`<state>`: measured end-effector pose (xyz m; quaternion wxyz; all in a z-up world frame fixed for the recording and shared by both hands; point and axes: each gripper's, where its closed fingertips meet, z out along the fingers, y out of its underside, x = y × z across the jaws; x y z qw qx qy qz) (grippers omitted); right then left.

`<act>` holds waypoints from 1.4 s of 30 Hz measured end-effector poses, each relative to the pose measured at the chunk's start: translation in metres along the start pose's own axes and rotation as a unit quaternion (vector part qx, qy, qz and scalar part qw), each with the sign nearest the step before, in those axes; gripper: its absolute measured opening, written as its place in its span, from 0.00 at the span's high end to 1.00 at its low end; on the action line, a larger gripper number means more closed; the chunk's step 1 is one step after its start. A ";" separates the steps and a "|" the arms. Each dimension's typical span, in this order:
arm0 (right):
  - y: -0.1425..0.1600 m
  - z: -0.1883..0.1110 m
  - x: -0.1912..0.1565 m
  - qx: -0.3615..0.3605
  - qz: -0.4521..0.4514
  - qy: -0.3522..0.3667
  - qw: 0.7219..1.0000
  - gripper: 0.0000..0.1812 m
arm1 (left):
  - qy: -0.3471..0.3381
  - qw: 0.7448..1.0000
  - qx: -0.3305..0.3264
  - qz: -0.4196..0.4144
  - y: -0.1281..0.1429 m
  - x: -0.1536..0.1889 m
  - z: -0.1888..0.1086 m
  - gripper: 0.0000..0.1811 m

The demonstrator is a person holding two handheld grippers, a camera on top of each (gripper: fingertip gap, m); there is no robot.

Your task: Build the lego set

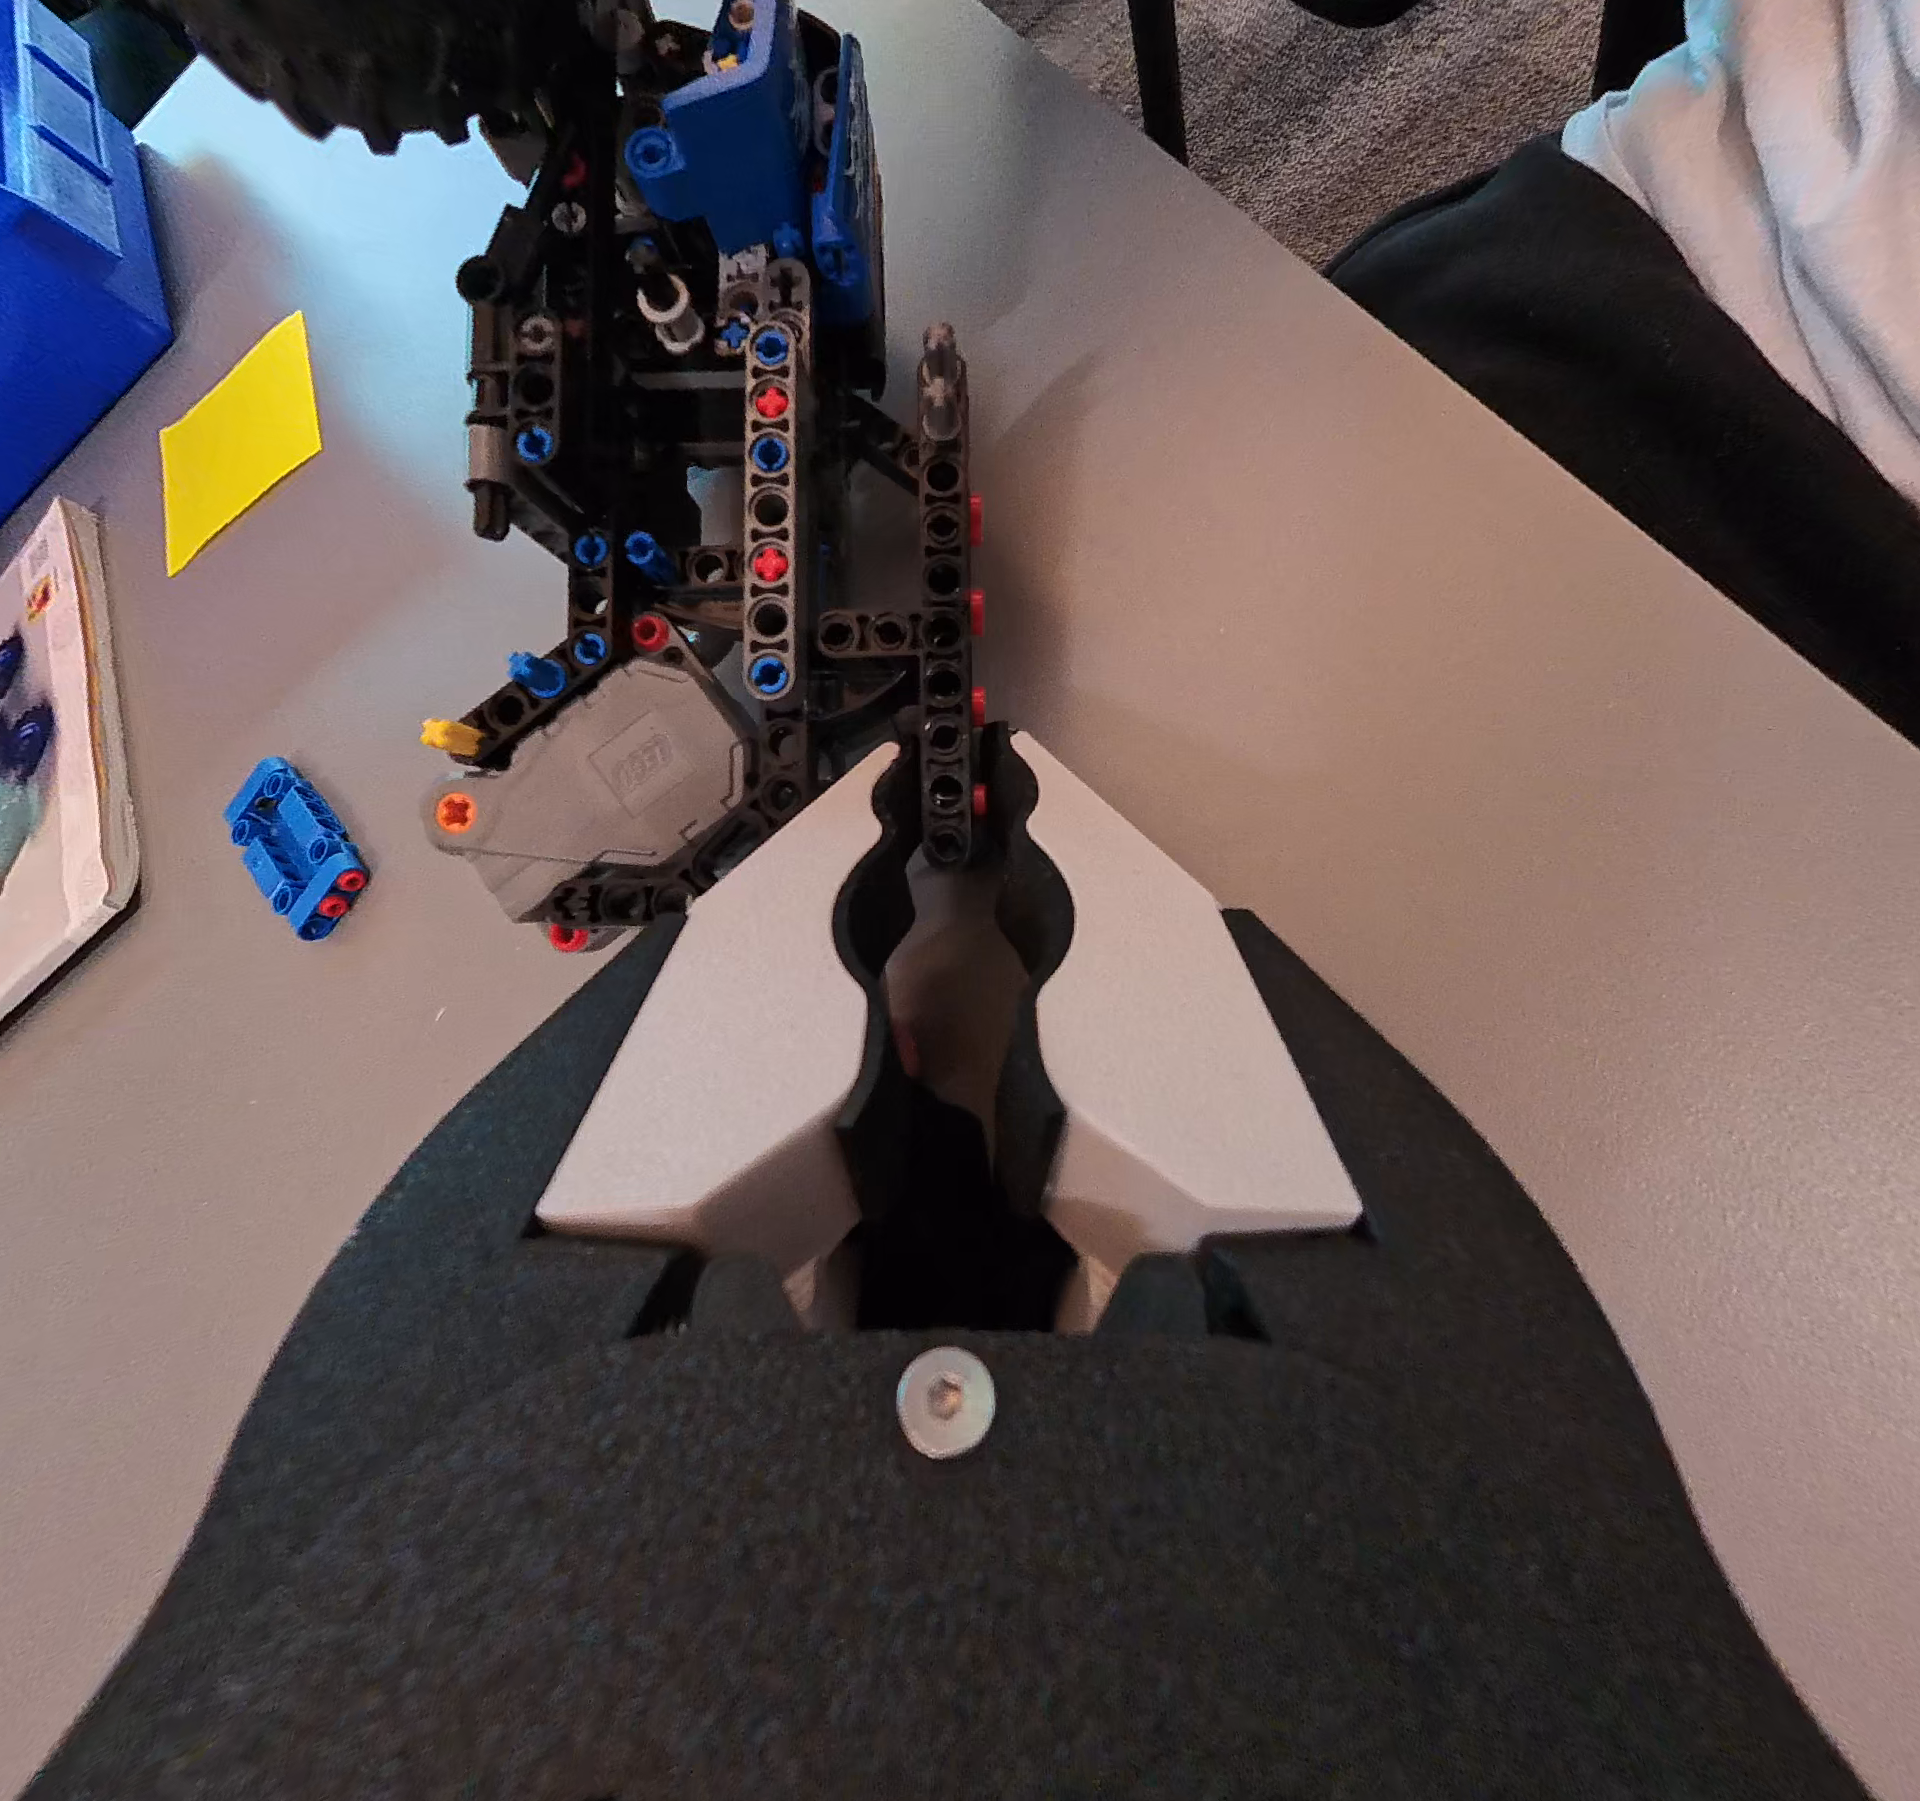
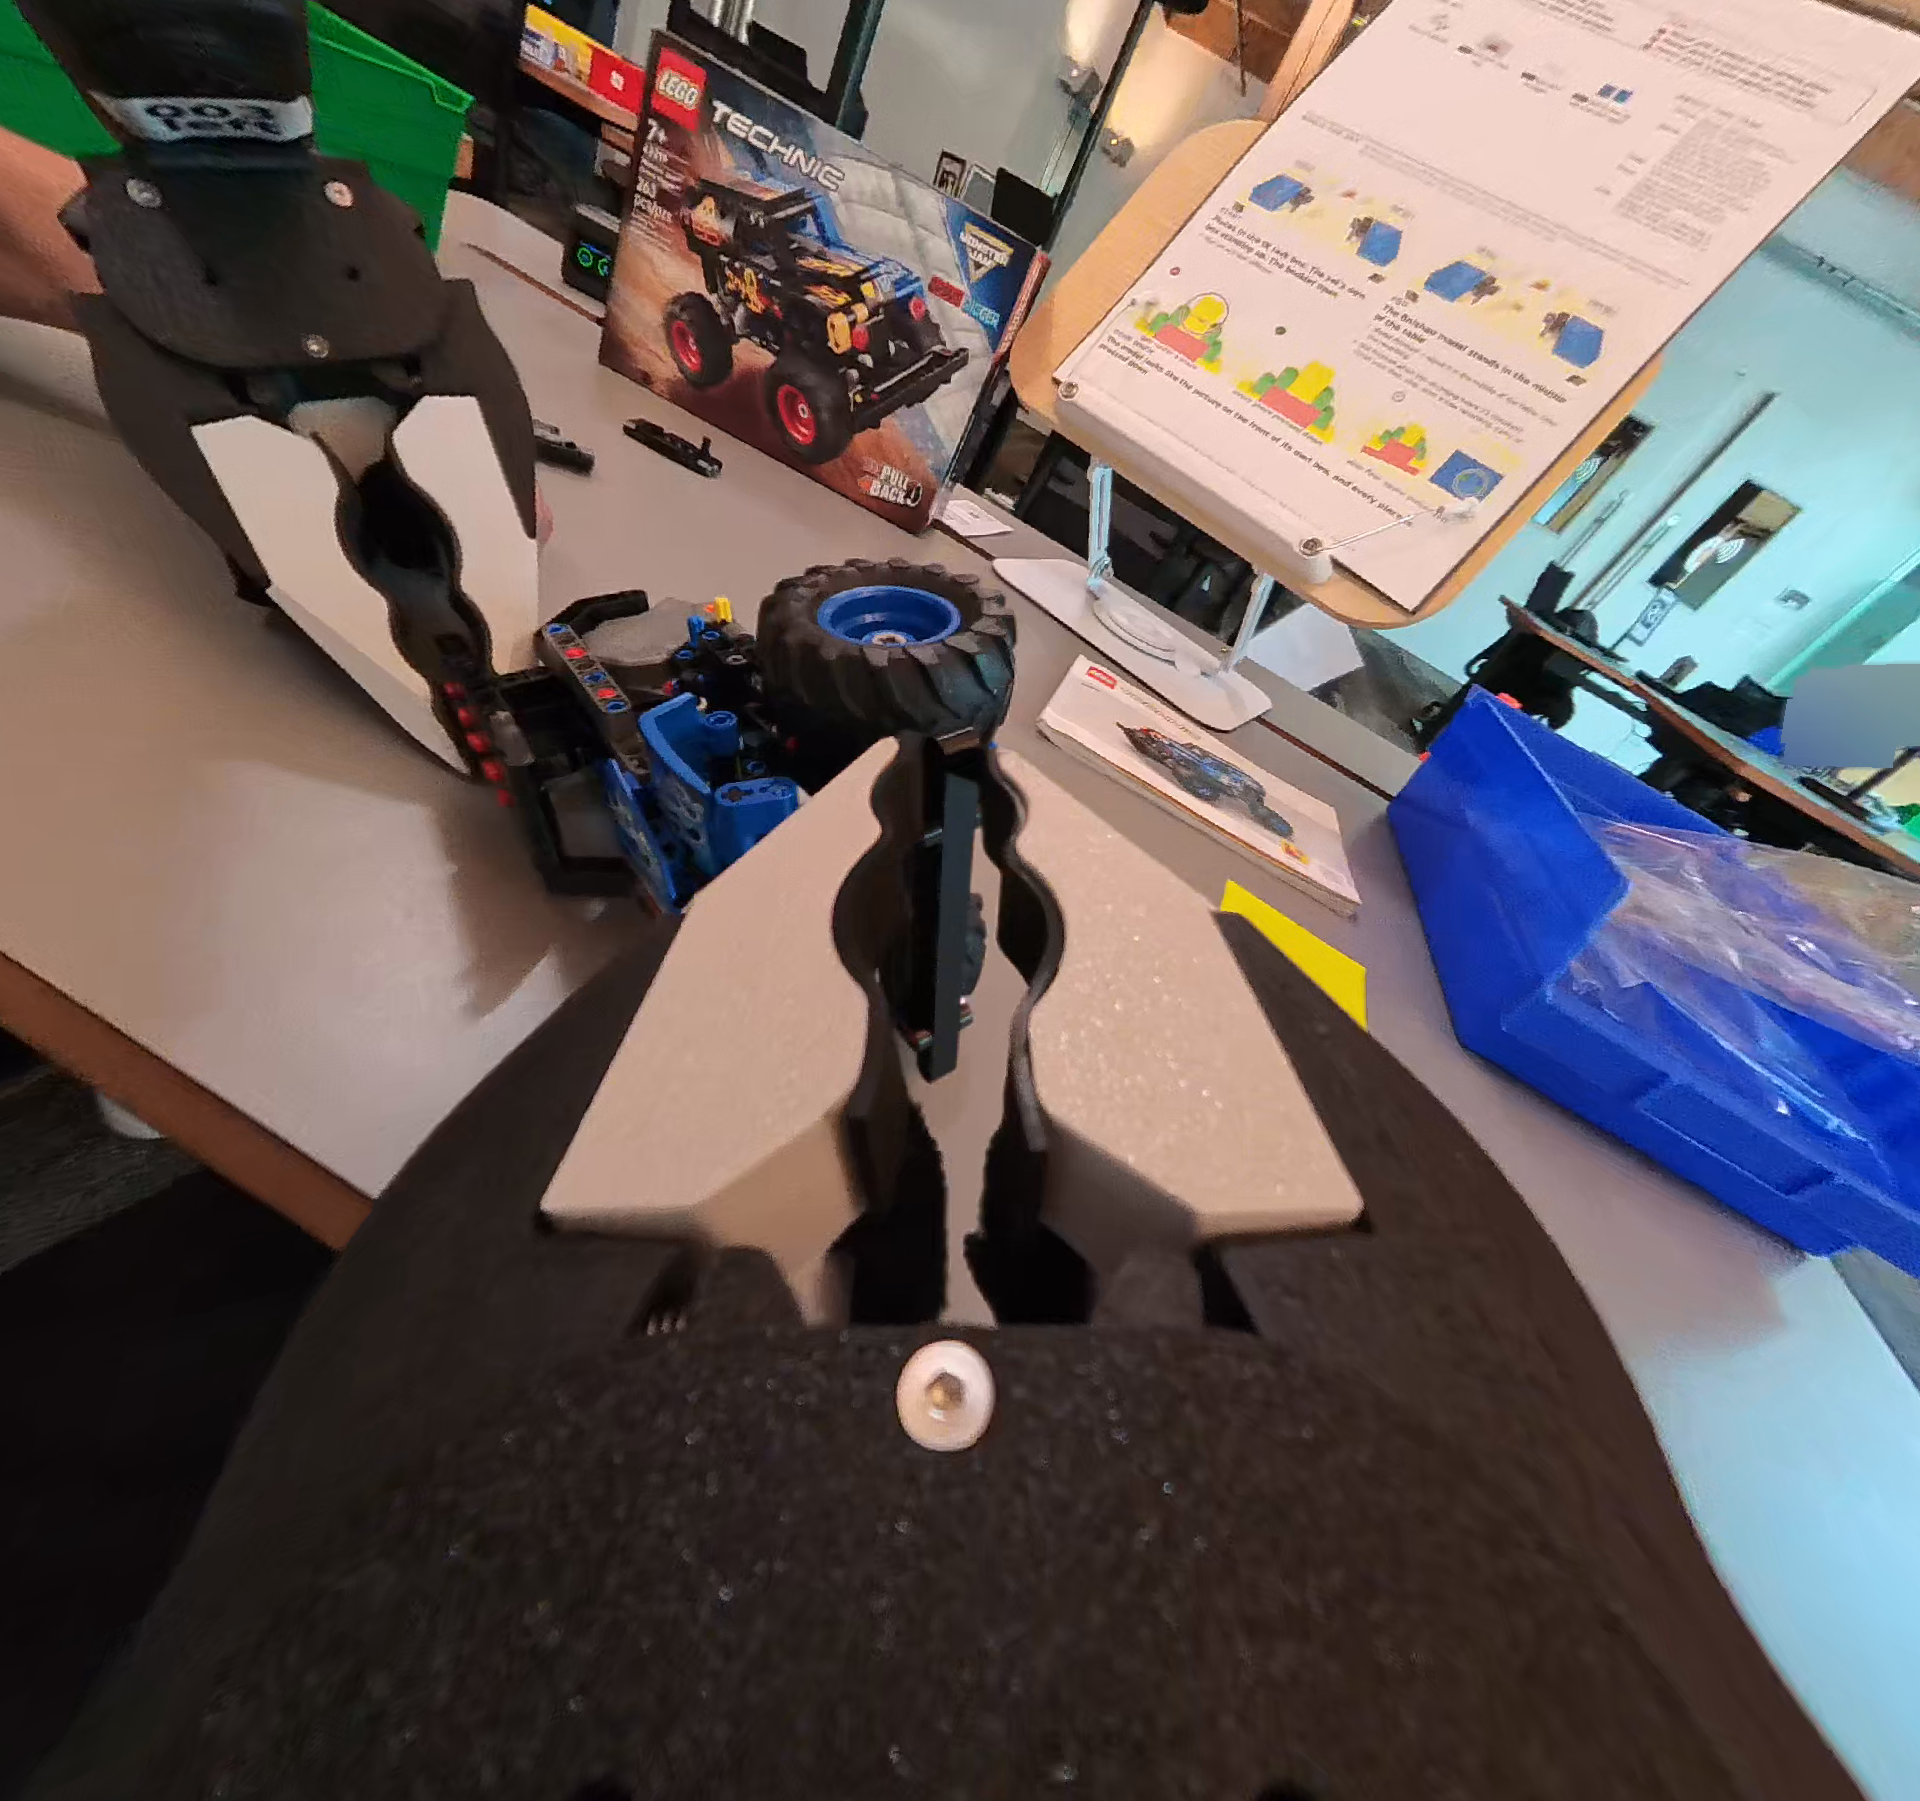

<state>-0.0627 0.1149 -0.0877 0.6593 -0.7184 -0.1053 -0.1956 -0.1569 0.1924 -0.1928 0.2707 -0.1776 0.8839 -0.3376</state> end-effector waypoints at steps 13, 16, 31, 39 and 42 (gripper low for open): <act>0.005 0.014 0.001 0.021 0.051 0.006 0.998 0.94 | 0.078 0.993 -0.062 -0.056 0.012 0.012 -0.031 0.82; 0.006 0.010 -0.001 0.034 0.076 -0.010 0.996 0.94 | 0.084 0.991 -0.083 -0.065 0.009 0.008 -0.048 0.81; 0.017 0.003 0.006 0.017 0.175 -0.087 0.981 0.86 | -0.035 0.985 0.030 -0.165 -0.061 -0.069 -0.045 0.73; 0.011 0.038 0.018 -0.028 0.112 -0.206 0.972 0.74 | -0.024 0.988 -0.001 -0.149 -0.095 -0.093 -0.004 0.58; 0.007 0.043 0.008 -0.010 0.129 -0.272 0.954 0.76 | -0.022 0.989 -0.008 -0.146 -0.092 -0.100 0.008 0.64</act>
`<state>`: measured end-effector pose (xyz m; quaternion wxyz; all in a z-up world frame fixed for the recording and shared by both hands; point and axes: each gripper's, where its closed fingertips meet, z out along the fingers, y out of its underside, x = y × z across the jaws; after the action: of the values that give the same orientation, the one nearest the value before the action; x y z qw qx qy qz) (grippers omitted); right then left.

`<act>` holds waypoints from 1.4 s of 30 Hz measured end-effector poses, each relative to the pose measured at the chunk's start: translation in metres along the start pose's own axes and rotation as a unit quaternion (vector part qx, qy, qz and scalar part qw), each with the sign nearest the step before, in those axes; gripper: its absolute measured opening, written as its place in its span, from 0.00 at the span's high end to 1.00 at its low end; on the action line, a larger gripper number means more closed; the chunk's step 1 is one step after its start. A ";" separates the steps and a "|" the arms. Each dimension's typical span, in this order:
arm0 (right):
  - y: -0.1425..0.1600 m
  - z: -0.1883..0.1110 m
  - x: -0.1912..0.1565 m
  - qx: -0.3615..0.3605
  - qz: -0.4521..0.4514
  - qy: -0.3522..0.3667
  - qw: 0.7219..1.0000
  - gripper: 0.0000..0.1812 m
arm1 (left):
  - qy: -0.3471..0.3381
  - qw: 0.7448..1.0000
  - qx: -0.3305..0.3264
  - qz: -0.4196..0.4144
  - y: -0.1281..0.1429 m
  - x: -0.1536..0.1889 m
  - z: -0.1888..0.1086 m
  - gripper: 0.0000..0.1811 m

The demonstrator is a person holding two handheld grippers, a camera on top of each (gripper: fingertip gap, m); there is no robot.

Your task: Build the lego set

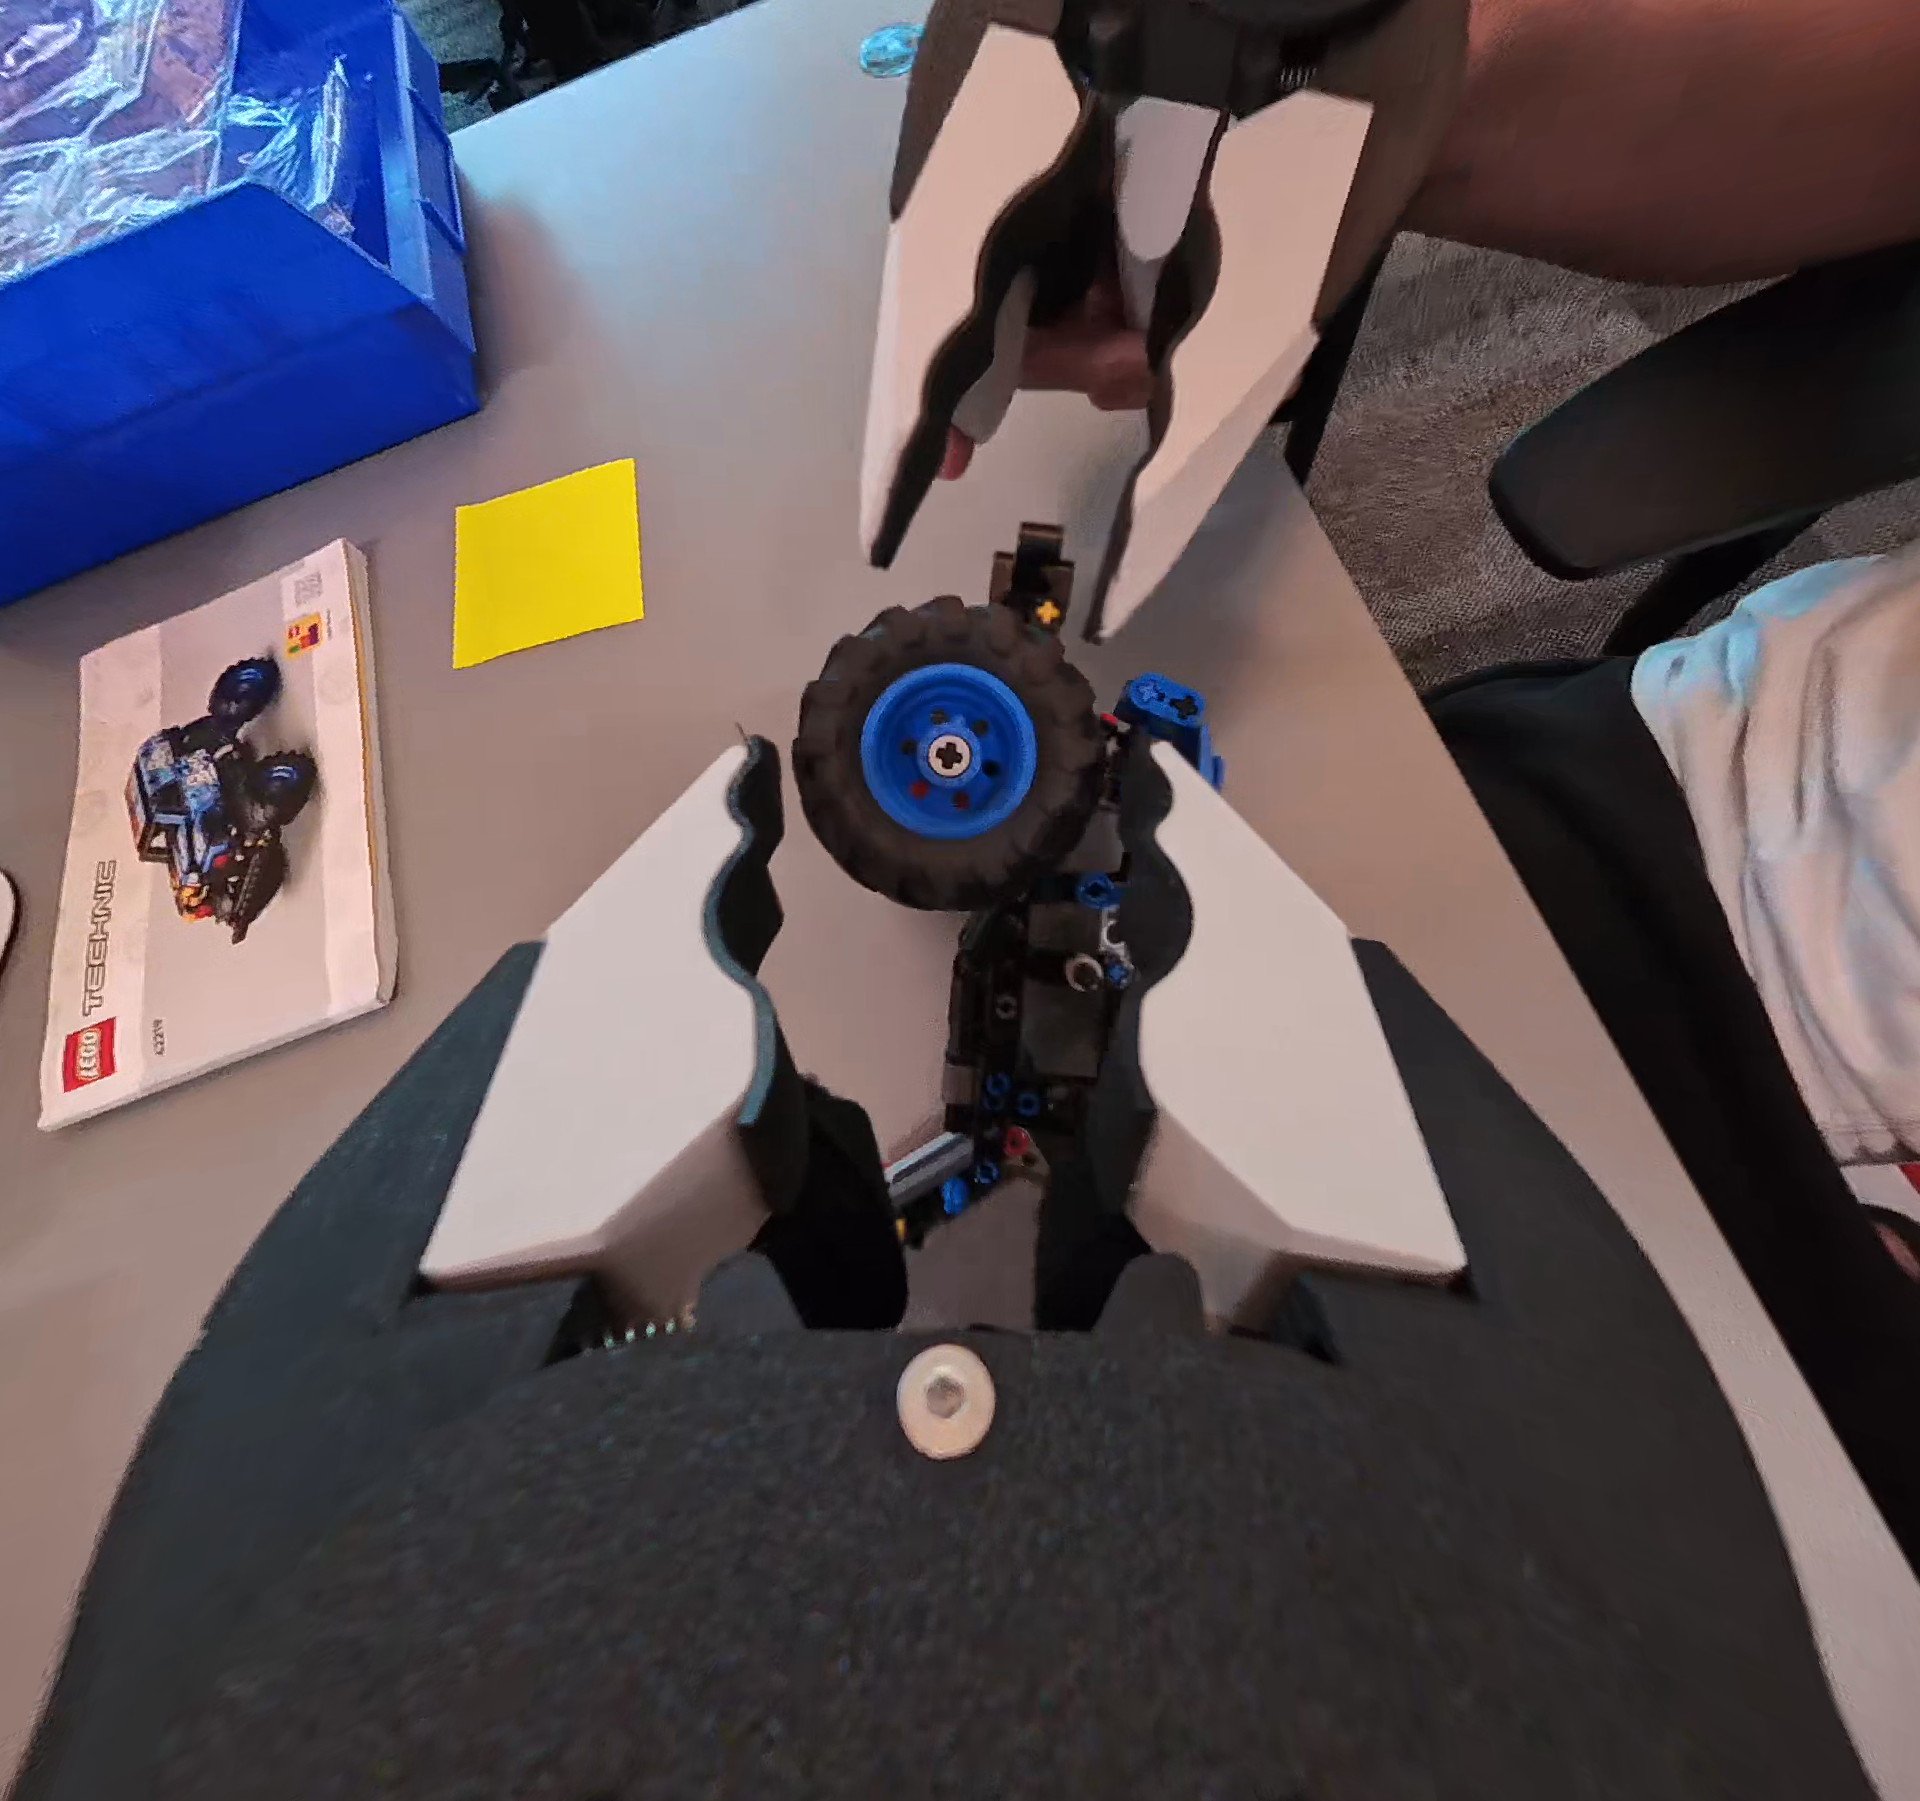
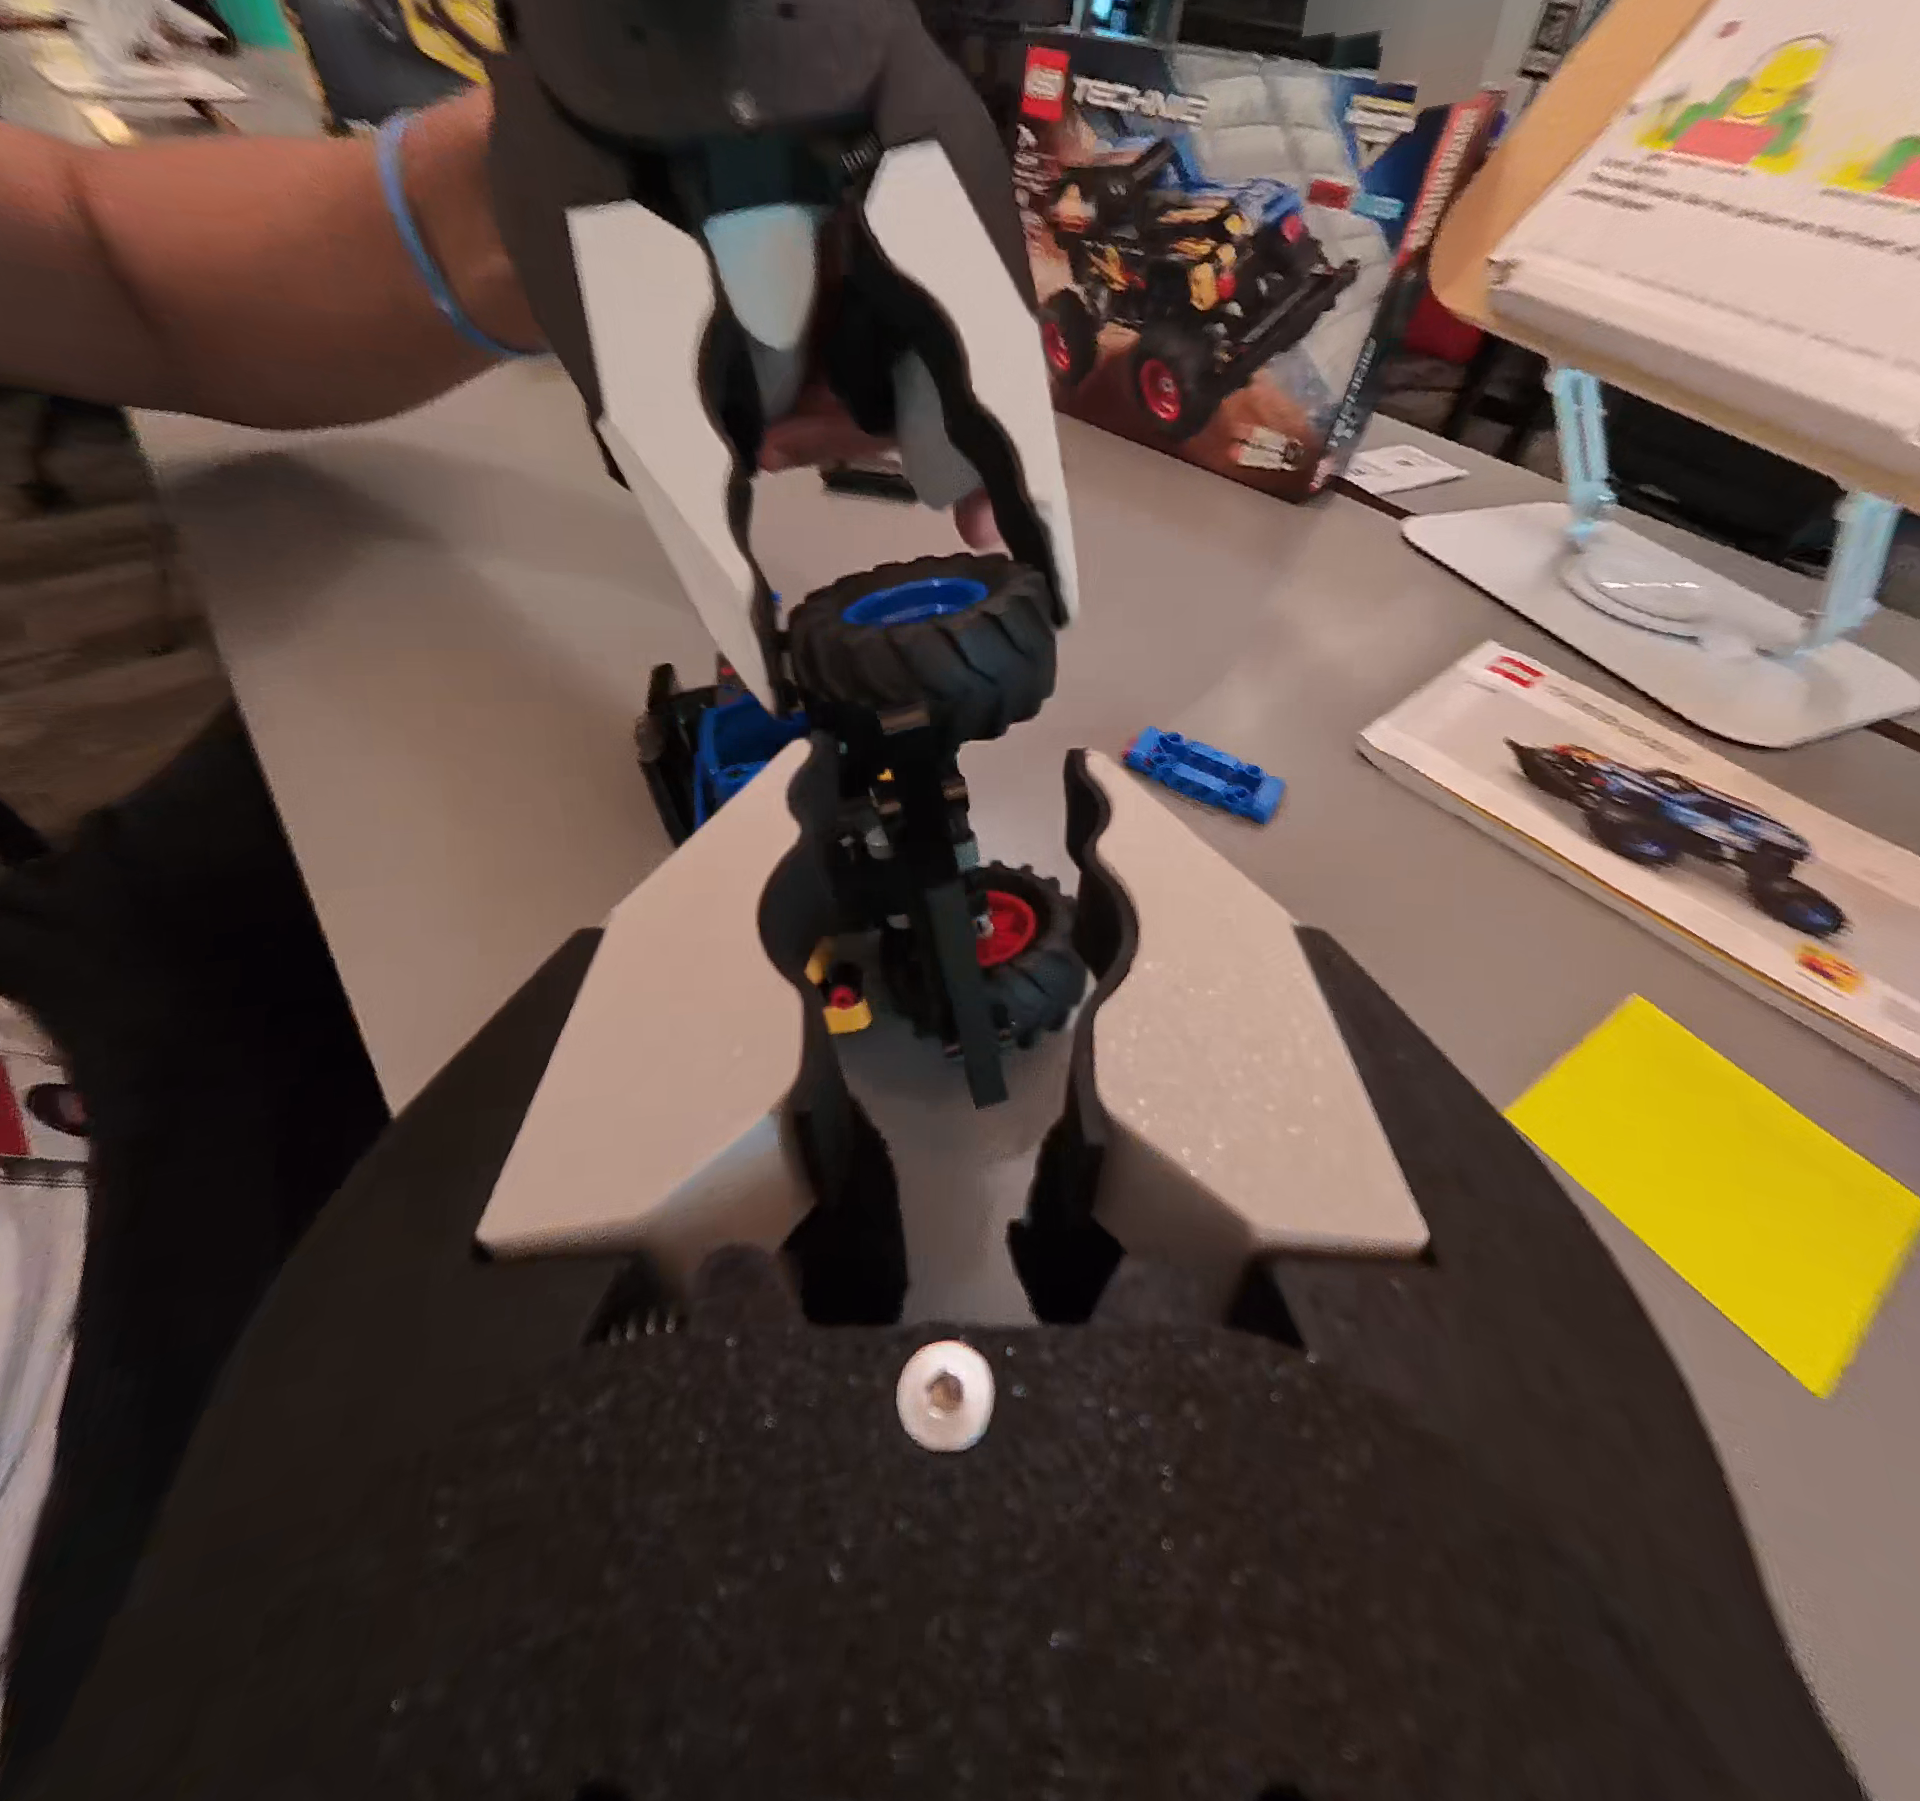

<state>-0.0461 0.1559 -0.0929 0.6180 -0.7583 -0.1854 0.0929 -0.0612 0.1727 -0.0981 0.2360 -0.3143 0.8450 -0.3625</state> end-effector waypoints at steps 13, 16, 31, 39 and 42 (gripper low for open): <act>0.019 0.028 -0.011 -0.006 -0.100 0.011 0.995 0.88 | -0.035 0.996 0.067 0.036 -0.002 0.001 0.006 0.67; 0.019 0.029 -0.009 -0.012 -0.096 0.021 0.995 0.88 | -0.049 0.996 0.077 -0.002 -0.001 -0.003 0.005 0.68; 0.010 0.011 -0.014 -0.006 -0.075 0.013 0.997 0.86 | -0.062 0.992 0.095 -0.050 -0.002 -0.006 0.002 0.68; 0.003 0.006 -0.016 -0.009 -0.097 0.029 0.995 0.87 | -0.053 0.989 0.104 -0.091 0.000 -0.010 0.004 0.68; 0.004 0.011 -0.011 -0.020 -0.125 0.065 0.990 0.88 | -0.050 0.985 0.106 -0.124 0.001 -0.013 0.003 0.68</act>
<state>-0.0591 0.1608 -0.1001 0.6203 -0.7459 -0.2399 -0.0376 -0.0501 0.1812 -0.0987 0.2635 -0.4075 0.7436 -0.4599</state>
